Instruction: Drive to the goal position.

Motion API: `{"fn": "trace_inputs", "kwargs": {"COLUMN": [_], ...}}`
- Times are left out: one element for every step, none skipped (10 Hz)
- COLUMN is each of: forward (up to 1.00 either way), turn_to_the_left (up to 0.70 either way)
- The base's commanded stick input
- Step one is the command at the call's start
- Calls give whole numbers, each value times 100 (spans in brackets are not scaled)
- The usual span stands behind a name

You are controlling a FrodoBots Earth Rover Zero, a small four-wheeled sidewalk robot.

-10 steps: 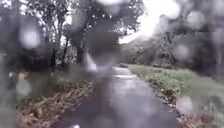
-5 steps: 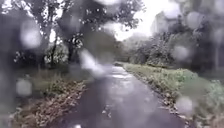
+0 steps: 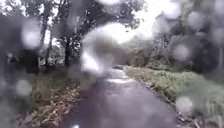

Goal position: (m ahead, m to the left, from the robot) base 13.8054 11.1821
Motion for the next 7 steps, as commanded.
{"fn": "trace_inputs", "kwargs": {"forward": [85, 85, 85, 85, 85, 85, 85], "turn_to_the_left": [0, 0, 0, 0, 0, 0, -10]}}
